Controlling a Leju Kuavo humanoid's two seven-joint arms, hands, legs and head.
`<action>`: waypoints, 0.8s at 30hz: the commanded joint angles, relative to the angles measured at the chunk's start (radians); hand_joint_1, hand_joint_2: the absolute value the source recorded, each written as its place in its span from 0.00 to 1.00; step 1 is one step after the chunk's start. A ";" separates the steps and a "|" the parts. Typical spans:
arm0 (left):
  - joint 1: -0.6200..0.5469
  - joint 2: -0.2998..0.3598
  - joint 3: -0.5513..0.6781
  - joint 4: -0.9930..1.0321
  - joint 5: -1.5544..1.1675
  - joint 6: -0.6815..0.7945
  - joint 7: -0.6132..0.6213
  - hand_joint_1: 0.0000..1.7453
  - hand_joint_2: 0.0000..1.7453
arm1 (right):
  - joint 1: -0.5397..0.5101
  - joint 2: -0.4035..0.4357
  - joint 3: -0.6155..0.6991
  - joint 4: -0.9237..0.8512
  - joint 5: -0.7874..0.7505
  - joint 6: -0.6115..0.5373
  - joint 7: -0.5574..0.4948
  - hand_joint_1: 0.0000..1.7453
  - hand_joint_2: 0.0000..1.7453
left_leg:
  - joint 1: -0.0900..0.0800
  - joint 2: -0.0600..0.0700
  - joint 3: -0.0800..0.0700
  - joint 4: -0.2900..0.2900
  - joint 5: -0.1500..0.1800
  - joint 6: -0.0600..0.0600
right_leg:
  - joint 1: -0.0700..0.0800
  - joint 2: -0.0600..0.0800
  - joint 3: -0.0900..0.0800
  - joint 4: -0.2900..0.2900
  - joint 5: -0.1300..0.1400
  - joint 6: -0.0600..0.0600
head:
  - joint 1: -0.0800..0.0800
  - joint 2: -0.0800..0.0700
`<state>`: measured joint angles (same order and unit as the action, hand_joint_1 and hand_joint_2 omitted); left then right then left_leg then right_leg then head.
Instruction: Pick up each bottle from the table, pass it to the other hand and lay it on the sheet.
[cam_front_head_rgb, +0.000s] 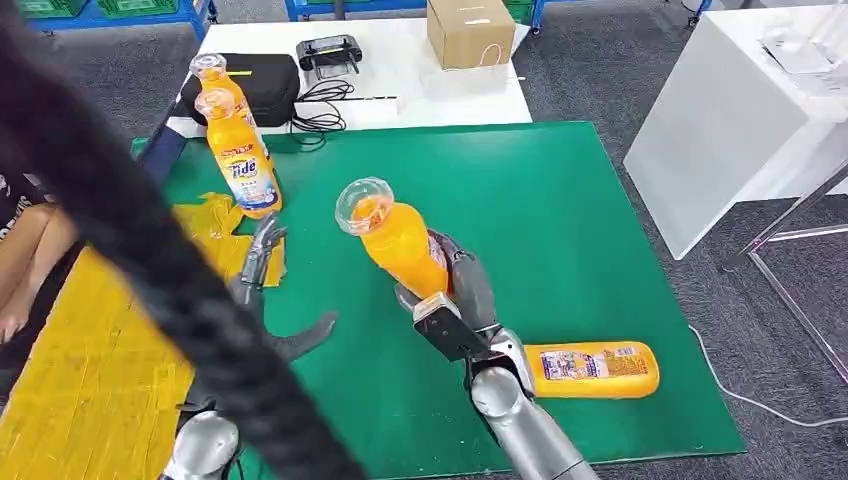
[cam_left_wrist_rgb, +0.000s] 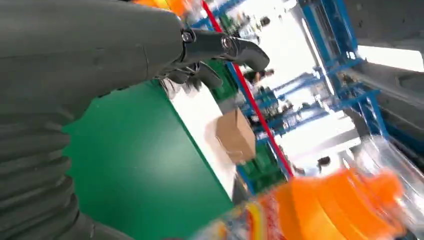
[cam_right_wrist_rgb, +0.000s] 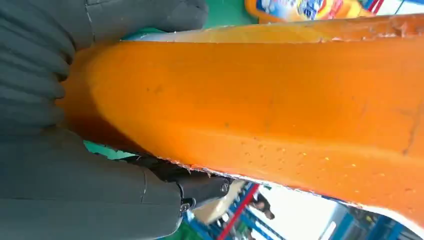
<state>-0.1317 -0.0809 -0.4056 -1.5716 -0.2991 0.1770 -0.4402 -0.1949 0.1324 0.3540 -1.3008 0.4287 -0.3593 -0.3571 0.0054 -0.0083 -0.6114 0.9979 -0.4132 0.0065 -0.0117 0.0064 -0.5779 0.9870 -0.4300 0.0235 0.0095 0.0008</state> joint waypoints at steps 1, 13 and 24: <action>-0.086 -0.026 -0.150 0.146 0.043 0.037 0.013 0.00 1.00 | 0.004 -0.009 0.039 0.062 -0.041 0.062 -0.022 1.00 1.00 | 0.000 -0.001 0.002 -0.001 -0.001 0.000 | 0.000 -0.001 0.003 -0.001 -0.001 0.000 | 0.000 0.000; -0.095 0.001 -0.166 0.148 0.119 0.012 0.006 0.00 1.00 | -0.049 0.034 0.137 0.190 -0.051 0.086 -0.031 1.00 1.00 | 0.001 0.001 0.002 -0.001 -0.001 0.000 | 0.001 0.000 0.002 -0.001 0.000 0.000 | 0.000 0.000; -0.027 0.078 -0.056 0.073 0.219 -0.019 -0.013 0.00 1.00 | -0.164 0.138 0.321 0.263 -0.061 0.096 -0.088 1.00 1.00 | 0.000 0.009 0.002 -0.001 -0.002 -0.001 | 0.001 0.008 0.000 0.000 0.001 -0.001 | 0.000 0.000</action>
<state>-0.1869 -0.0938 -0.5417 -1.4851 -0.1464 0.1892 -0.4402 -0.2232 0.2006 0.5031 -1.1666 0.3643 -0.2522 -0.4093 0.0054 -0.0078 -0.6133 0.9976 -0.4133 0.0065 -0.0114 0.0068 -0.5784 0.9874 -0.4299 0.0236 0.0095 0.0008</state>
